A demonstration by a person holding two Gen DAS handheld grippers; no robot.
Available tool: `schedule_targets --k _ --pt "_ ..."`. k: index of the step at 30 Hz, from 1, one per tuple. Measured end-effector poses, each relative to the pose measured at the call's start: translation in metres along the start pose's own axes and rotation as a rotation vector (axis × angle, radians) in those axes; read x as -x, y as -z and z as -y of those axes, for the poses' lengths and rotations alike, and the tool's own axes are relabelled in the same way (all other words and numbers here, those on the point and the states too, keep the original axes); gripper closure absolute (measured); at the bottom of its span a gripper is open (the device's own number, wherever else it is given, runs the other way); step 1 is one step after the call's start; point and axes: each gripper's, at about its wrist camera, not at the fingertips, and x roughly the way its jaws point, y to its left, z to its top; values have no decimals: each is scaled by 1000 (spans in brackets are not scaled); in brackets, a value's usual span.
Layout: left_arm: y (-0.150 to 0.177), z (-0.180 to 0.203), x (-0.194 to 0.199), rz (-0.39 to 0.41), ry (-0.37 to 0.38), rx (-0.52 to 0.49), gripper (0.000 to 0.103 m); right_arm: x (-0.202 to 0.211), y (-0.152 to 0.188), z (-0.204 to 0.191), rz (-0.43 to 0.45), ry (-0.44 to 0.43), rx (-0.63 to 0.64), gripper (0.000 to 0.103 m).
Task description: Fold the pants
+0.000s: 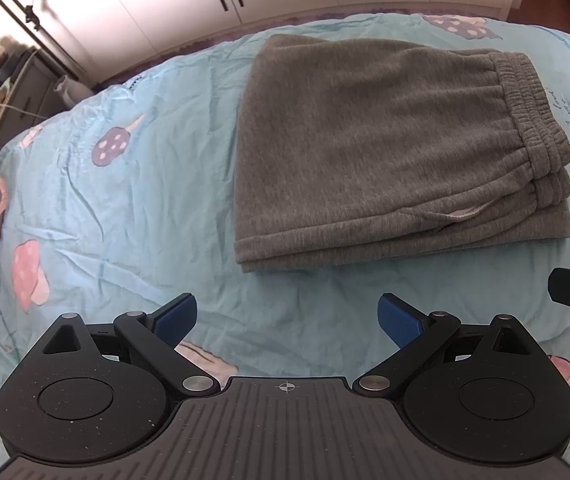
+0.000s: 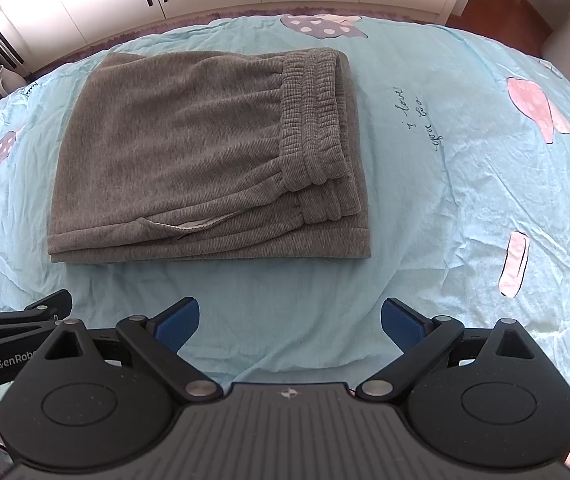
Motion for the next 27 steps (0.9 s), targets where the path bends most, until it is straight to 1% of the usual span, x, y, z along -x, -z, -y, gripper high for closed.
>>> schedule_targets --k 27 --pt "-2 -1 -2 -9 4 9 3 0 0 0 -4 2 3 5"
